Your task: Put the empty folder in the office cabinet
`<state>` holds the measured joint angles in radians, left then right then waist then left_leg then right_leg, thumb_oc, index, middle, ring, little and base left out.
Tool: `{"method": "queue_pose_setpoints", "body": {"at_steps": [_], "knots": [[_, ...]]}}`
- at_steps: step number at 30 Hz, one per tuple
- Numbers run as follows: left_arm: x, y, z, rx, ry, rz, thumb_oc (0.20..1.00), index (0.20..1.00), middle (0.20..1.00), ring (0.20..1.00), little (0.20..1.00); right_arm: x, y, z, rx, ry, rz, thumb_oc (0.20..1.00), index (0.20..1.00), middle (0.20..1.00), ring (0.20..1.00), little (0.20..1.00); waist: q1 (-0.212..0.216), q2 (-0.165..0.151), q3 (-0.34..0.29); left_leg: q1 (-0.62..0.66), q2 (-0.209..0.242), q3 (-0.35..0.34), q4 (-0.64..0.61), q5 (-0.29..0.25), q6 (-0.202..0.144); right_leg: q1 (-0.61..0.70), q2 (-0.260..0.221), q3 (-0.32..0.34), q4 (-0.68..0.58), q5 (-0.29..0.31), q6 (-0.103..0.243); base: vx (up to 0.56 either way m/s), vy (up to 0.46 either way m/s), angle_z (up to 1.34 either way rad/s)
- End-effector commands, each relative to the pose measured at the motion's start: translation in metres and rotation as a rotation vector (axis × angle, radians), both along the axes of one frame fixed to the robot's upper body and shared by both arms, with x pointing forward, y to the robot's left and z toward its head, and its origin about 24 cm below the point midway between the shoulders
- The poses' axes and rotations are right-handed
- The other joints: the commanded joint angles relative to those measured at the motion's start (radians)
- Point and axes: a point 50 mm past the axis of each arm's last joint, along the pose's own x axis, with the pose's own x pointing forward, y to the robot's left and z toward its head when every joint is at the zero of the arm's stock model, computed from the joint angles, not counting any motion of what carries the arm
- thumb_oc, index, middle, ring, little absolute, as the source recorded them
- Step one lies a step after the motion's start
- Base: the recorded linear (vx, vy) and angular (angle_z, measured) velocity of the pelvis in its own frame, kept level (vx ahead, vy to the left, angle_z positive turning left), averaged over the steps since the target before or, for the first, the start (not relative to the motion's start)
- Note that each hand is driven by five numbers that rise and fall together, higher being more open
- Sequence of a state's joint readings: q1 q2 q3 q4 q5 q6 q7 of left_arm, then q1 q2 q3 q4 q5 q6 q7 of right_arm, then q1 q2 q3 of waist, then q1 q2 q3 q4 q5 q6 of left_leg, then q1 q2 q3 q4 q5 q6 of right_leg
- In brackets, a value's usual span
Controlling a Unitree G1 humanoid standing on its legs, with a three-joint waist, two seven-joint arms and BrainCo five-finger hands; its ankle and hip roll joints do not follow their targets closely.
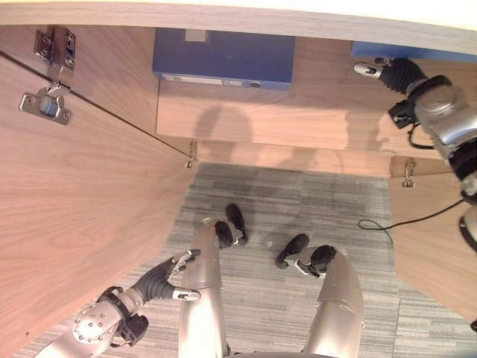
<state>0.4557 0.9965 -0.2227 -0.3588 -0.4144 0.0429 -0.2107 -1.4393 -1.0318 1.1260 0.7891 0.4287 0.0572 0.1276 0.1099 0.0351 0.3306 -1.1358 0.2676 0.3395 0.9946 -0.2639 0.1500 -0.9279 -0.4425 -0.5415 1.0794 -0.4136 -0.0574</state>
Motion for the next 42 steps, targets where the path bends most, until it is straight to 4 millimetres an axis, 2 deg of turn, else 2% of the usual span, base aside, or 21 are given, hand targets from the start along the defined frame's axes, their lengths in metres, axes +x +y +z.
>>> {"method": "queue_pose_setpoints", "body": {"at_steps": [1, 2, 7, 9, 11, 12, 19, 22, 32, 35, 36, 39, 42], "knots": [[-0.007, -0.002, 0.011, -0.024, -0.043, -0.042, 1.0, 1.0, 1.0, 1.0, 1.0, -0.015, 0.01, 0.044, -0.201, -0.057, 0.062, 1.0, 1.0, 1.0, 1.0, 1.0, 0.028, -0.013, -0.027, -0.046, 0.07, -0.09, -0.059, 0.076, -0.136, 0.008, 0.001, 0.028, -0.201, 0.17, 0.02, 0.0, 0.0, 0.0], [-0.007, -0.003, 0.011, -0.027, -0.045, -0.042, 1.0, 1.0, 1.0, 1.0, 1.0, -0.015, 0.01, 0.045, -0.204, -0.058, 0.062, 1.0, 1.0, 1.0, 1.0, 1.0, 0.027, -0.011, -0.025, -0.046, 0.07, -0.089, -0.059, 0.076, -0.135, 0.007, 0.001, 0.029, -0.201, 0.17, 0.02, 0.0, 0.0, 0.0], [-0.004, 0.006, 0.015, 0.024, -0.094, -0.018, 1.0, 1.0, 1.0, 1.0, 1.0, -0.034, 0.037, 0.062, -0.417, -0.083, 0.174, 1.0, 1.0, 1.0, 1.0, 1.0, 0.026, -0.014, -0.027, -0.048, 0.068, -0.084, -0.07, 0.083, -0.134, -0.003, -0.011, 0.033, -0.202, 0.182, 0.026, 0.0, 0.0, 0.0], [-0.003, 0.01, 0.018, 0.036, -0.108, -0.001, 1.0, 1.0, 1.0, 1.0, 1.0, -0.044, 0.059, 0.063, -0.518, -0.078, 0.266, 1.0, 1.0, 1.0, 1.0, 1.0, 0.025, -0.018, -0.028, -0.047, 0.07, -0.086, -0.07, 0.082, -0.139, -0.003, -0.013, 0.035, -0.202, 0.182, 0.031, 0.0, 0.0, 0.0], [-0.002, 0.013, 0.019, 0.052, -0.121, 0.013, 1.0, 1.0, 1.0, 1.0, 1.0, -0.055, 0.071, 0.062, -0.558, -0.064, 0.331, 1.0, 1.0, 1.0, 1.0, 1.0, 0.025, -0.018, -0.031, -0.05, 0.07, -0.085, -0.071, 0.083, -0.139, -0.007, -0.017, 0.036, -0.201, 0.184, 0.034, 0.0, 0.0, 0.0], [-0.001, 0.016, 0.02, 0.061, -0.135, 0.021, 1.0, 1.0, 1.0, 1.0, 1.0, -0.063, 0.071, 0.062, -0.587, -0.045, 0.343, 1.0, 1.0, 1.0, 1.0, 1.0, 0.027, -0.017, -0.035, -0.053, 0.068, -0.082, -0.077, 0.087, -0.136, -0.013, -0.026, 0.032, -0.198, 0.186, 0.035, 0.0, 0.0, 0.0], [0.003, 0.02, 0.023, 0.072, -0.177, 0.067, 1.0, 1.0, 1.0, 1.0, 1.0, -0.068, 0.06, 0.067, -0.619, -0.039, 0.284, 1.0, 1.0, 1.0, 1.0, 1.0, 0.042, -0.01, -0.03, -0.062, 0.067, -0.082, -0.069, 0.085, -0.139, -0.026, -0.043, 0.039, -0.185, 0.19, 0.044, 0.0, 0.0, 0.0], [0.006, 0.021, 0.024, 0.075, -0.197, 0.094, 1.0, 1.0, 1.0, 1.0, 1.0, -0.073, 0.065, 0.07, -0.63, -0.062, 0.293, 1.0, 1.0, 1.0, 1.0, 1.0, 0.043, -0.004, -0.022, -0.07, 0.07, -0.081, -0.059, 0.082, -0.134, -0.035, -0.048, 0.043, -0.177, 0.19, 0.04, 0.0, 0.0, 0.0], [0.012, 0.016, 0.039, 0.068, -0.295, 0.099, 1.0, 1.0, 1.0, 1.0, 1.0, -0.087, 0.073, 0.054, -0.623, -0.014, 0.378, 1.0, 1.0, 1.0, 1.0, 1.0, 0.049, 0.005, -0.005, -0.102, 0.076, -0.081, -0.018, 0.071, -0.13, -0.071, -0.078, 0.057, -0.126, 0.182, 0.04, 0.0, 0.0, 0.0], [0.015, 0.017, 0.04, 0.059, -0.313, 0.123, 1.0, 1.0, 1.0, 1.0, 1.0, -0.097, 0.08, 0.061, -0.667, -0.094, 0.383, 1.0, 1.0, 1.0, 1.0, 1.0, 0.042, 0.005, 0.0, -0.108, 0.083, -0.078, -0.009, 0.066, -0.129, -0.081, -0.083, 0.063, -0.121, 0.185, 0.044, 0.0, 0.0, 0.0], [0.015, 0.017, 0.04, 0.06, -0.314, 0.125, 1.0, 1.0, 1.0, 1.0, 1.0, -0.098, 0.08, 0.061, -0.669, -0.096, 0.382, 1.0, 1.0, 1.0, 1.0, 1.0, 0.041, 0.005, 0.001, -0.108, 0.083, -0.078, -0.009, 0.066, -0.129, -0.081, -0.083, 0.063, -0.122, 0.185, 0.044, 0.01, -0.006, -0.04], [0.017, 0.016, 0.036, 0.038, -0.319, 0.162, 1.0, 1.0, 1.0, 1.0, 1.0, -0.108, 0.097, 0.055, -0.668, -0.136, 0.472, 1.0, 1.0, 1.0, 1.0, 1.0, 0.021, 0.019, 0.003, -0.101, 0.088, -0.073, -0.016, 0.068, -0.131, -0.072, -0.08, 0.059, -0.133, 0.189, 0.047, 0.0, -0.001, -0.01], [0.017, 0.017, 0.036, 0.032, -0.324, 0.183, 1.0, 1.0, 1.0, 1.0, 1.0, -0.113, 0.09, 0.05, -0.659, -0.158, 0.448, 1.0, 1.0, 1.0, 1.0, 1.0, -0.001, 0.025, -0.006, -0.089, 0.088, -0.07, -0.028, 0.071, -0.133, -0.053, -0.077, 0.046, -0.151, 0.192, 0.051, 0.0, 0.0, 0.0]]}}
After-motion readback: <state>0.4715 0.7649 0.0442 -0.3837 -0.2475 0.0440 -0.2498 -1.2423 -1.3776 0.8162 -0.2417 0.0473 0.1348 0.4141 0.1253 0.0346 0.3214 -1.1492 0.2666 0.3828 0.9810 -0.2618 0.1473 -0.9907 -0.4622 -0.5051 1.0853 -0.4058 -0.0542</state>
